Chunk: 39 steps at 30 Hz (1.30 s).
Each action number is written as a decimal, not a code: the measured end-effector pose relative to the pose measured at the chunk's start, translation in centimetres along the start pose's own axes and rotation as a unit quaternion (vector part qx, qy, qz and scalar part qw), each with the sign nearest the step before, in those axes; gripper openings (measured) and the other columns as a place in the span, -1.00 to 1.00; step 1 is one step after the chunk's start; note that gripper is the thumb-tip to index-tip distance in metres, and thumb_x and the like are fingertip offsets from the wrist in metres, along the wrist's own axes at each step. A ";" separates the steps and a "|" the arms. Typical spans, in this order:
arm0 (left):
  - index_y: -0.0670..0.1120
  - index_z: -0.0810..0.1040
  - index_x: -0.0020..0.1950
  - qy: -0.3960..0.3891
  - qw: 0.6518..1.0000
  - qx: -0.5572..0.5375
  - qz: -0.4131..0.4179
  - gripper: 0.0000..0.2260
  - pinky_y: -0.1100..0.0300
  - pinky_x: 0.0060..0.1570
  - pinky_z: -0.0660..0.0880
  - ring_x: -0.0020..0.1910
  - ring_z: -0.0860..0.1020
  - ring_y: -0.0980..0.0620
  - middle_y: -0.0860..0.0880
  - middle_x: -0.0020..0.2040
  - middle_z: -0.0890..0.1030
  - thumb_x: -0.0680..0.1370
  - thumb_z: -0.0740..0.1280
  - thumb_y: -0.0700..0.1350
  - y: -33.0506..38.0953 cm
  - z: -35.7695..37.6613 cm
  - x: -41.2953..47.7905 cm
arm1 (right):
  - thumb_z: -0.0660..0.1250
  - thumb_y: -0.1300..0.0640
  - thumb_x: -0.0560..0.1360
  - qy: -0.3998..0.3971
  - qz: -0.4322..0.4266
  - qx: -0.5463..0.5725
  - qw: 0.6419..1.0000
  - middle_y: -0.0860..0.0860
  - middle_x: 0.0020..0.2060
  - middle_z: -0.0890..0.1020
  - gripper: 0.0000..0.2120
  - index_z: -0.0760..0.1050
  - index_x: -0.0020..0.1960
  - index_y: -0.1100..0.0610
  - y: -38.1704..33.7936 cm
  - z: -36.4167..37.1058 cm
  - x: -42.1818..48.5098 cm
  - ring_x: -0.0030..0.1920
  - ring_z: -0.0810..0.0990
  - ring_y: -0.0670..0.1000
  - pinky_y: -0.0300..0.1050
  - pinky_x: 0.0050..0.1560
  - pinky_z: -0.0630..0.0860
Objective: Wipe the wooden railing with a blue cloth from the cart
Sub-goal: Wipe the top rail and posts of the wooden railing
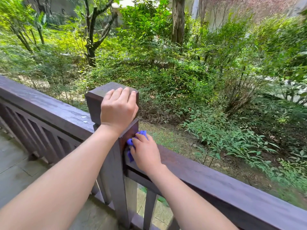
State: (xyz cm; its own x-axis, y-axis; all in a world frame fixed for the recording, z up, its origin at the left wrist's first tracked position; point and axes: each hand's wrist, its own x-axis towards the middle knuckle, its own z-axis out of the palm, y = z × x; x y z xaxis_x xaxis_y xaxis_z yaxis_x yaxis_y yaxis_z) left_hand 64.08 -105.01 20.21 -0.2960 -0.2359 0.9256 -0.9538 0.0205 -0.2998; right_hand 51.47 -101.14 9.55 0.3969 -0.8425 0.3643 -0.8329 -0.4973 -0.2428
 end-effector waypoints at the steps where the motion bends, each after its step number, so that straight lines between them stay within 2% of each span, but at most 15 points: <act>1: -0.10 0.69 -0.01 0.002 1.000 -0.002 0.003 -0.82 0.05 -0.03 0.61 -0.05 0.69 -0.13 -0.10 -0.01 0.73 0.53 0.29 -0.16 0.0 0.0 -0.1 | 0.27 0.12 0.45 0.000 -0.024 0.005 1.000 0.08 0.10 0.61 -0.84 0.58 -0.05 0.15 1.1 -0.5 -1.8 0.03 0.53 0.23 0.03 0.08 0.48; 3: -0.10 0.69 0.01 0.000 1.000 0.001 0.006 -0.81 0.04 -0.02 0.61 -0.04 0.69 -0.13 -0.10 0.00 0.73 0.53 0.29 -0.16 0.0 0.0 -0.1 | 0.33 0.11 0.40 0.010 -0.024 0.018 1.000 0.02 0.15 0.62 -0.82 0.60 -0.02 0.08 4.0 -2.3 -5.1 0.08 0.54 0.19 -0.03 0.10 0.52; 6: -0.10 0.70 0.01 -0.010 1.000 -0.001 0.002 -0.81 0.03 -0.01 0.62 -0.02 0.70 -0.13 -0.11 0.02 0.73 0.53 0.30 -0.16 0.0 -0.1 -0.1 | 0.41 0.15 0.35 0.063 0.056 -0.023 0.996 0.04 0.10 0.65 -0.80 0.63 -0.03 0.06 8.2 -4.0 -8.5 0.03 0.57 0.19 -0.04 0.10 0.52; 8: -0.10 0.70 0.00 -0.011 1.000 0.001 0.000 -0.83 0.04 -0.01 0.63 -0.03 0.70 -0.13 -0.10 0.01 0.73 0.52 0.32 -0.17 0.1 -0.1 -0.1 | 0.42 0.20 0.30 0.089 0.117 -0.063 0.987 0.10 0.02 0.67 -0.83 0.64 -0.11 0.10 8.3 -3.3 -8.7 -0.06 0.58 0.23 0.00 0.05 0.54; 10: -0.10 0.71 -0.01 -0.016 1.000 0.001 -0.003 -0.84 0.04 -0.01 0.63 -0.03 0.70 -0.13 -0.10 0.00 0.74 0.51 0.34 -0.18 0.2 -0.2 0.0 | 0.33 0.19 0.30 0.096 0.147 -0.055 0.983 0.14 -0.09 0.65 -0.87 0.61 -0.18 0.12 5.7 -2.1 -6.6 -0.13 0.53 0.24 0.04 -0.06 0.53; 12: -0.10 0.71 -0.01 -0.023 1.000 -0.001 -0.002 -0.84 0.04 -0.01 0.63 -0.04 0.70 -0.12 -0.10 0.00 0.74 0.50 0.34 -0.18 0.2 -0.4 0.1 | 0.25 0.14 0.33 0.068 0.135 -0.038 0.988 0.10 -0.13 0.60 -0.85 0.58 -0.19 0.11 2.7 -0.9 -4.0 -0.13 0.49 0.21 0.04 -0.09 0.46; 14: -0.11 0.71 -0.01 -0.028 1.000 -0.001 0.000 -0.84 0.04 -0.02 0.63 -0.04 0.70 -0.12 -0.10 0.00 0.74 0.49 0.35 -0.18 0.2 -0.6 0.2 | 0.21 0.07 0.43 0.038 0.109 -0.037 0.993 0.10 -0.08 0.59 -0.80 0.57 -0.15 0.13 1.2 -0.3 -2.1 -0.08 0.48 0.20 0.04 -0.03 0.43; 18: -0.11 0.70 -0.02 -0.024 1.000 -0.014 0.000 -0.85 0.03 -0.03 0.63 -0.06 0.70 -0.14 -0.11 0.00 0.73 0.49 0.34 -0.18 0.1 -0.3 0.0 | 0.18 -0.09 0.52 0.019 0.018 -0.045 0.999 0.04 0.05 0.59 -0.72 0.56 -0.05 0.08 3.0 -1.3 -3.9 -0.03 0.48 0.20 0.06 0.04 0.46; 22: -0.12 0.69 -0.02 -0.028 1.000 -0.008 -0.006 -0.84 0.03 -0.02 0.62 -0.06 0.69 -0.15 -0.12 0.00 0.73 0.52 0.32 -0.18 0.0 -0.1 0.0 | 0.27 0.06 0.46 0.038 -0.017 -0.064 0.997 0.01 0.01 0.63 -0.84 0.58 -0.05 0.08 5.7 -3.1 -7.5 -0.12 0.52 0.18 0.05 -0.07 0.52; 25: -0.12 0.69 0.00 -0.037 0.999 -0.003 0.000 -0.84 0.02 0.00 0.62 -0.06 0.69 -0.16 -0.13 0.01 0.73 0.51 0.33 -0.18 -0.1 -0.3 -0.1 | 0.32 0.11 0.38 0.051 -0.037 -0.112 0.992 0.02 -0.12 0.64 -0.89 0.58 -0.14 0.08 6.4 -4.2 -9.0 -0.25 0.51 0.16 0.03 -0.22 0.53; 27: -0.12 0.69 0.01 -0.060 0.998 -0.003 -0.007 -0.84 0.02 0.01 0.61 -0.04 0.69 -0.15 -0.12 0.01 0.73 0.51 0.33 -0.18 0.0 -0.5 0.0 | 0.37 0.09 0.32 0.018 -0.033 -0.140 0.989 0.03 -0.23 0.62 -0.91 0.57 -0.19 0.07 6.8 -5.1 -9.4 -0.30 0.49 0.15 0.01 -0.29 0.51; 29: -0.12 0.69 0.03 -0.094 0.995 -0.004 -0.028 -0.82 0.00 0.05 0.60 -0.01 0.67 -0.17 -0.13 0.03 0.72 0.52 0.32 -0.18 0.4 -0.9 0.1 | 0.36 0.04 0.33 -0.029 -0.006 -0.145 0.989 0.05 -0.26 0.59 -0.89 0.57 -0.20 0.06 6.8 -6.3 -8.8 -0.27 0.49 0.16 -0.02 -0.26 0.48; 33: -0.16 0.65 0.12 -0.203 0.975 -0.043 -0.080 -0.73 -0.07 0.19 0.51 0.11 0.61 -0.21 -0.17 0.11 0.67 0.49 0.30 -0.12 1.0 -2.6 0.8 | 0.20 -0.03 0.44 -0.055 0.034 -0.065 0.996 0.07 -0.13 0.59 -0.78 0.54 -0.07 0.05 6.0 -8.1 -5.7 -0.07 0.51 0.18 0.00 -0.10 0.46; 35: -0.18 0.63 0.18 -0.232 0.965 -0.086 -0.086 -0.66 -0.12 0.26 0.47 0.15 0.59 -0.24 -0.20 0.17 0.65 0.47 0.28 -0.10 0.7 -3.7 1.0 | 0.20 -0.03 0.44 -0.027 0.022 -0.022 0.999 0.03 -0.14 0.58 -0.81 0.53 -0.09 0.03 5.5 -8.5 -4.5 -0.08 0.51 0.16 -0.01 -0.12 0.45; 39: -0.18 0.59 0.27 -0.233 0.960 -0.112 -0.111 -0.60 -0.16 0.29 0.48 0.20 0.57 -0.23 -0.22 0.22 0.62 0.46 0.31 -0.12 -0.2 -6.6 0.1 | 0.23 -0.02 0.42 0.018 -0.008 0.028 0.999 -0.02 -0.23 0.54 -0.88 0.48 -0.17 0.00 4.3 -8.5 -2.8 -0.15 0.50 0.13 -0.04 -0.22 0.40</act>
State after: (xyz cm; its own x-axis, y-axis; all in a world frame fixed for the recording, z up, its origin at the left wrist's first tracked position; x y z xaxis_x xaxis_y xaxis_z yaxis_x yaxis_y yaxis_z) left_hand 63.92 -98.61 21.95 -0.0783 -0.6667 0.7412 -0.9934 0.1149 -0.0016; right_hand 43.53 -99.12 15.14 0.3948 -0.8273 0.3996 -0.8039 -0.5216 -0.2857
